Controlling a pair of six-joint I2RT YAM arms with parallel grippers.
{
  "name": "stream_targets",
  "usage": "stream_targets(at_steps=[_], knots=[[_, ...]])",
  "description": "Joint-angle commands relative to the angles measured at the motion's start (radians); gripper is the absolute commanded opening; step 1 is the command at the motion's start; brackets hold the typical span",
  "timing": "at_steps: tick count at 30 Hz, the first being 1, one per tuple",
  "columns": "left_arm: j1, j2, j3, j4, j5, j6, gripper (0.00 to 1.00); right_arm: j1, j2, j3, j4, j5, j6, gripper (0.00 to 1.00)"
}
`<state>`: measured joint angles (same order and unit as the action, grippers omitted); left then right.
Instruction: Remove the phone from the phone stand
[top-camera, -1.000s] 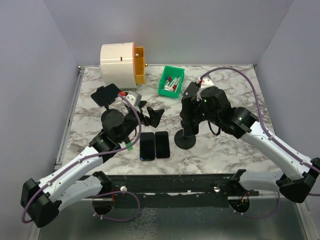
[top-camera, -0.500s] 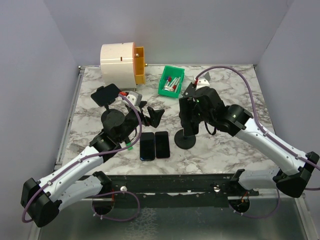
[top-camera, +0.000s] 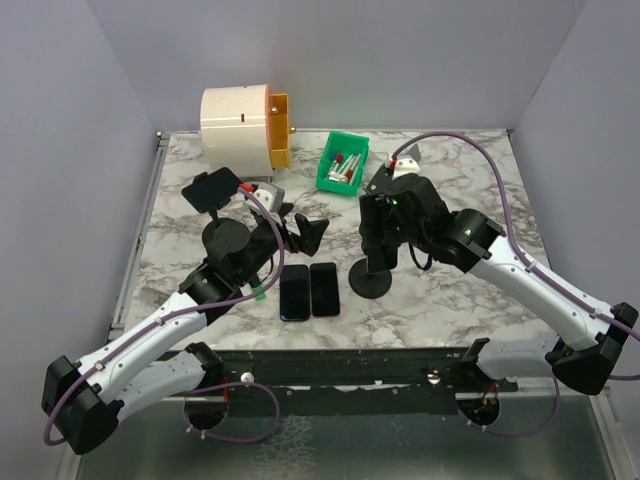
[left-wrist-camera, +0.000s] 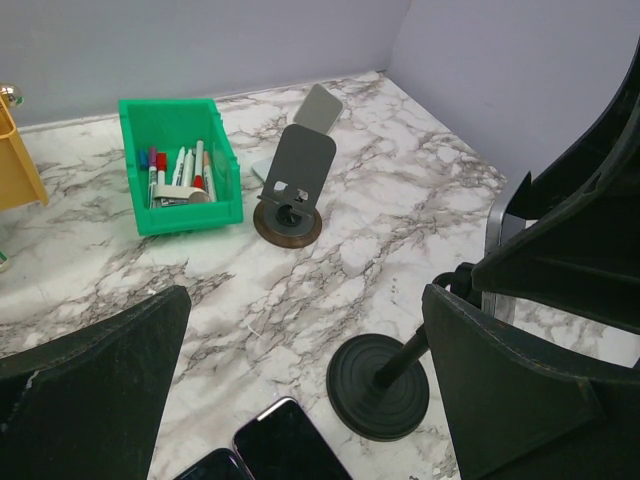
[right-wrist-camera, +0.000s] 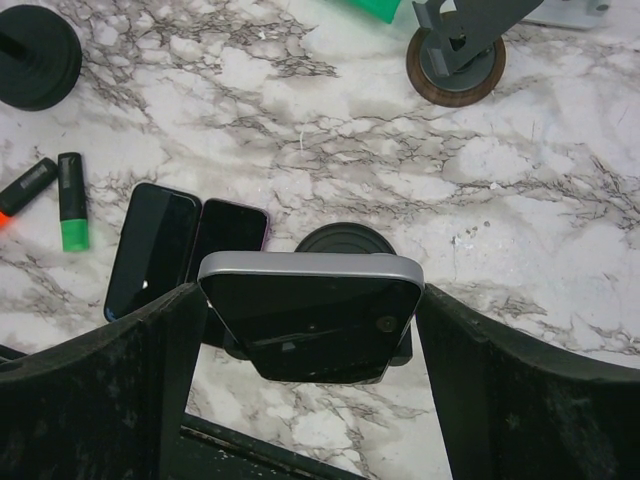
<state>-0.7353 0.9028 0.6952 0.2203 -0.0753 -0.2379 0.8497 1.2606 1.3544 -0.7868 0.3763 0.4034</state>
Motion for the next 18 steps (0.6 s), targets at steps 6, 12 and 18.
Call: stream_targets(at_steps=[6,12,18], knots=[[-0.006,0.003,0.033,-0.010,0.009,0.003,0.99,0.005,0.002,-0.024,0.022,0.005,-0.009,0.87],[-0.006,0.007,0.033,-0.009,0.012,0.002,0.99,0.006,0.001,-0.036,0.019,0.012,-0.009,0.91],[-0.006,0.011,0.033,-0.009,0.015,0.000,0.99,0.006,-0.006,-0.046,0.026,0.013,-0.009,0.90]])
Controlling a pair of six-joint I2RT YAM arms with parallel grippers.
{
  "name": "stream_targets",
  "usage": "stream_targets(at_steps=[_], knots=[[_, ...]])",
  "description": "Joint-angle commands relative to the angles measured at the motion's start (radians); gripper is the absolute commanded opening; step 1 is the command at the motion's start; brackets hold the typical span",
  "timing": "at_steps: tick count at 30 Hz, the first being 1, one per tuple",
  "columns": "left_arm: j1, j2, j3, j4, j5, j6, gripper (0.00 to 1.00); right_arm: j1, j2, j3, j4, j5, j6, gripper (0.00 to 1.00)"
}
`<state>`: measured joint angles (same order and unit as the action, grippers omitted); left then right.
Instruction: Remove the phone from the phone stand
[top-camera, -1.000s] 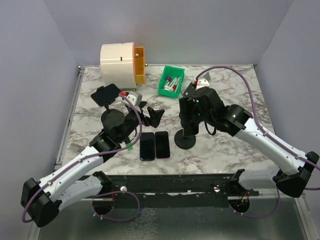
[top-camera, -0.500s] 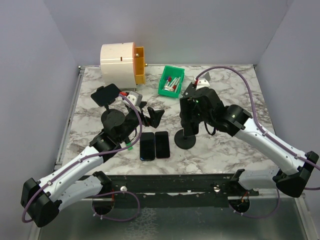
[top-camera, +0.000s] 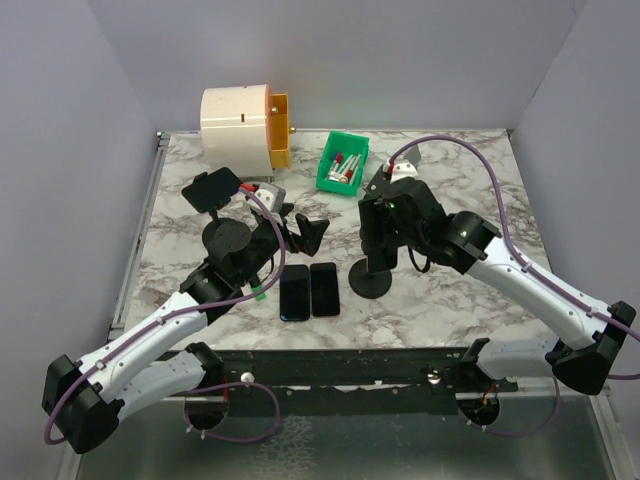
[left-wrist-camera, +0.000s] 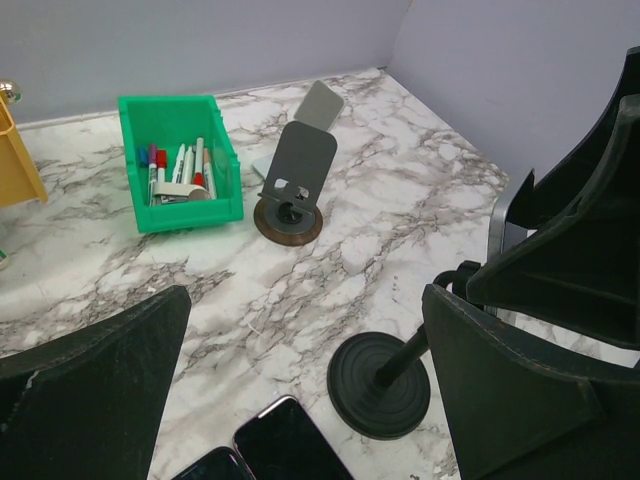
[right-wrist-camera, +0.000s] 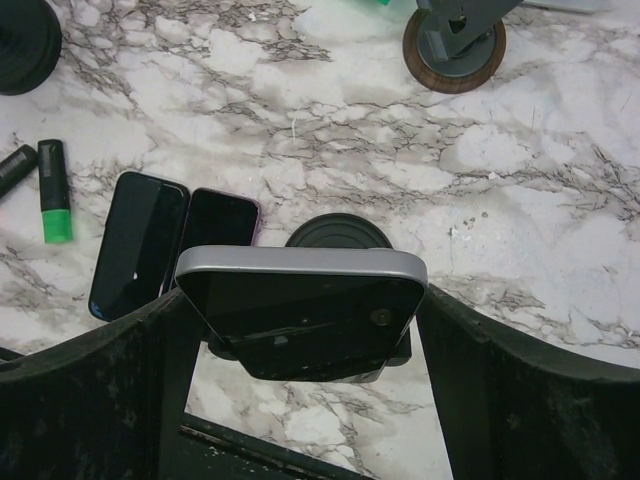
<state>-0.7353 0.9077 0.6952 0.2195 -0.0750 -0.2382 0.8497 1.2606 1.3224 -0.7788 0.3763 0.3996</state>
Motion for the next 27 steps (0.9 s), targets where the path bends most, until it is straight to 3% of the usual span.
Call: stream_targets(at_steps=[1,17,27], knots=[[-0.006,0.006,0.033,-0.008,0.015,0.000,0.99,0.006,-0.006,-0.016,0.019,0.014,-0.005,0.89],[-0.006,0.009,0.033,-0.008,0.021,-0.003,0.99,0.005,-0.025,-0.034,0.058,0.024,0.002,0.92],[-0.007,0.009,0.033,-0.008,0.025,-0.006,0.99,0.006,-0.036,-0.049,0.077,0.011,-0.006,0.86]])
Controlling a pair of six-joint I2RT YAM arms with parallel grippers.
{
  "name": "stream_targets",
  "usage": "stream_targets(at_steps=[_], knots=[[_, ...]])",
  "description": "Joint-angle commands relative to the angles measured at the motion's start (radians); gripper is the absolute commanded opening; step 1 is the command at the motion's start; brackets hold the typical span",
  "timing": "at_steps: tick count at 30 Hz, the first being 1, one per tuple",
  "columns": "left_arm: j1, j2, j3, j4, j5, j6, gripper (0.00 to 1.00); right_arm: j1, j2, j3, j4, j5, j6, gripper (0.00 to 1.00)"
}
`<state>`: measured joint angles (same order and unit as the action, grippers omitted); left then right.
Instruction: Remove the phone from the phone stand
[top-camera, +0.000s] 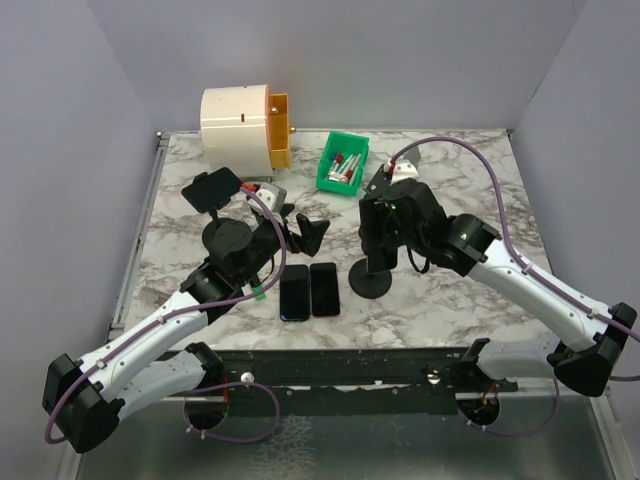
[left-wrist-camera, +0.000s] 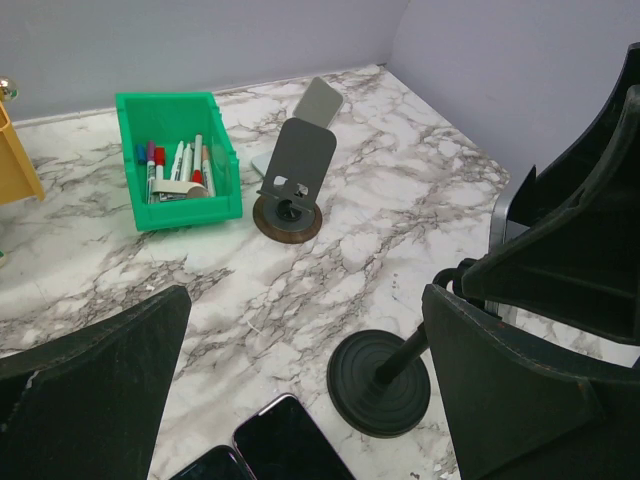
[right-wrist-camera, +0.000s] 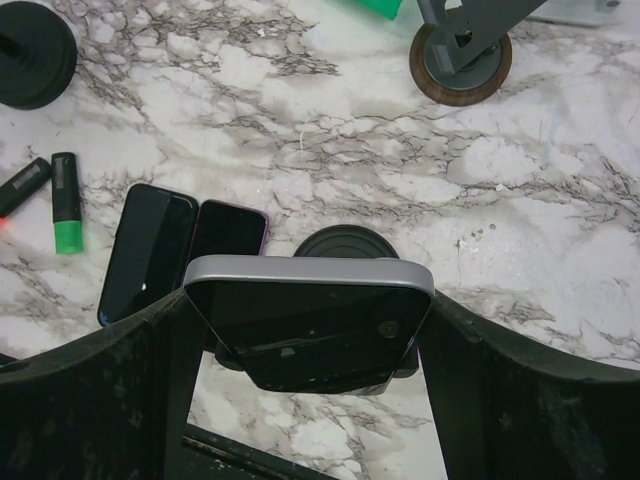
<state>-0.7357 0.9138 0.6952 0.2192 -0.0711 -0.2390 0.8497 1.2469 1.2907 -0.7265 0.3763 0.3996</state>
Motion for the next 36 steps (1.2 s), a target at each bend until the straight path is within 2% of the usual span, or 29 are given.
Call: stream_targets(at_steps=[1,6,12,21,25,32,36], knots=[[-0.007,0.003,0.034,-0.007,0.023,-0.005,0.99,0.005,-0.021,-0.019,0.024,0.010,-0.007,0.85],[-0.007,0.005,0.033,-0.007,0.025,-0.006,0.99,0.005,-0.024,-0.022,0.026,0.007,-0.011,0.82],[-0.008,0.005,0.033,-0.007,0.028,-0.006,0.99,0.005,-0.031,-0.027,0.034,0.006,-0.014,0.69],[-0.014,0.023,0.031,0.006,0.068,-0.018,0.99,0.006,-0.054,-0.036,0.052,0.012,-0.008,0.28],[-0.022,0.027,0.010,0.049,0.128,-0.047,0.97,0.006,-0.055,-0.037,0.056,0.007,0.004,0.02],[-0.036,0.041,-0.079,0.202,0.257,-0.185,0.94,0.005,-0.044,-0.013,0.050,0.024,0.050,0.00],[-0.040,0.064,-0.101,0.250,0.305,-0.194,0.90,0.005,-0.017,0.011,0.034,0.039,0.080,0.00]])
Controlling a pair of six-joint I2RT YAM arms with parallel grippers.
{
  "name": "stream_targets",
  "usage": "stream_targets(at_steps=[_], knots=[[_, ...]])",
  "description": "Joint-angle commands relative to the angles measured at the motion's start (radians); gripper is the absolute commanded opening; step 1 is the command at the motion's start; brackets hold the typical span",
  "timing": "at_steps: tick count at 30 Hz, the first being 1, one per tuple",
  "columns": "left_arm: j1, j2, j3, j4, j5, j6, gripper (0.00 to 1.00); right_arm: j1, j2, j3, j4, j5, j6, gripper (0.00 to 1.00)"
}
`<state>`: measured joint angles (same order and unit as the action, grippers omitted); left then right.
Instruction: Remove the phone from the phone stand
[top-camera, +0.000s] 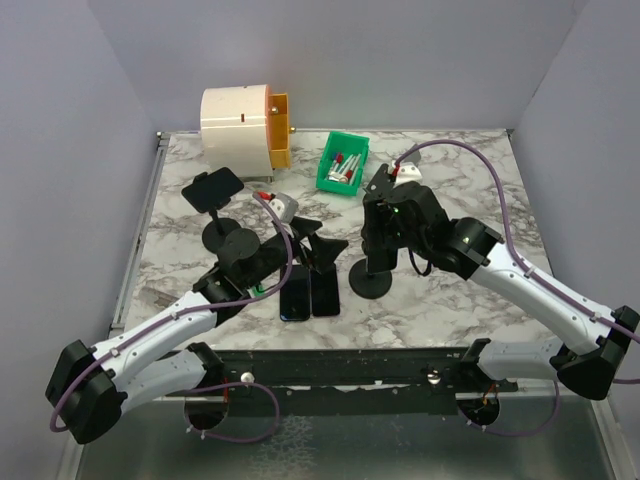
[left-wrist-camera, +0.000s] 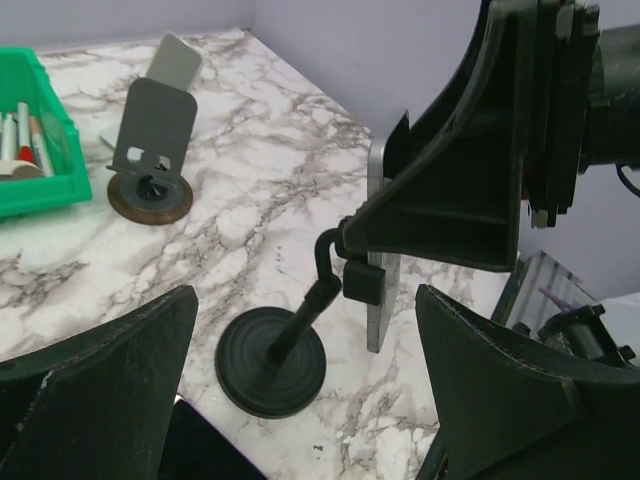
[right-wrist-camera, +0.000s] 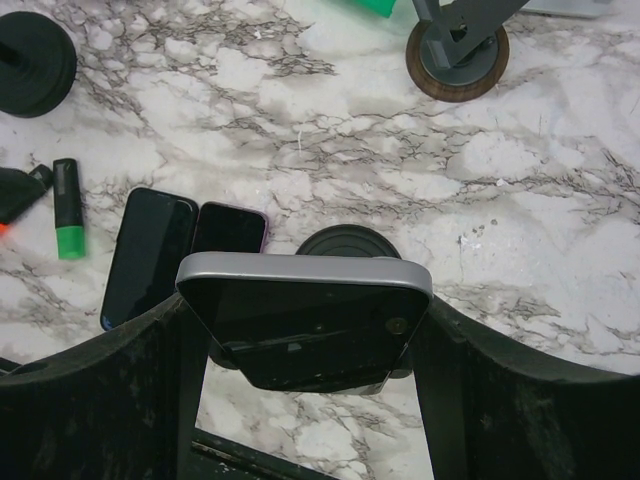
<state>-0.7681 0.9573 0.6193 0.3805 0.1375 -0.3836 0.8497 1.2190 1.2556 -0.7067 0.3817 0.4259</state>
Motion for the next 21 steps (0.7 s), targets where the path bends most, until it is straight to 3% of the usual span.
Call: stream_targets(at_steps=[1,12,21], knots=[[-0.010,0.025,-0.028,0.099,0.098,-0.044,0.90,0.005,0.019,0.049,0.013,0.033,0.059,0.00],[-0.047,0.101,-0.082,0.241,0.109,-0.035,0.84,0.005,0.092,0.067,-0.006,-0.034,0.073,0.00],[-0.112,0.207,-0.049,0.247,-0.020,-0.015,0.77,0.004,0.086,0.051,-0.005,-0.038,0.079,0.00]])
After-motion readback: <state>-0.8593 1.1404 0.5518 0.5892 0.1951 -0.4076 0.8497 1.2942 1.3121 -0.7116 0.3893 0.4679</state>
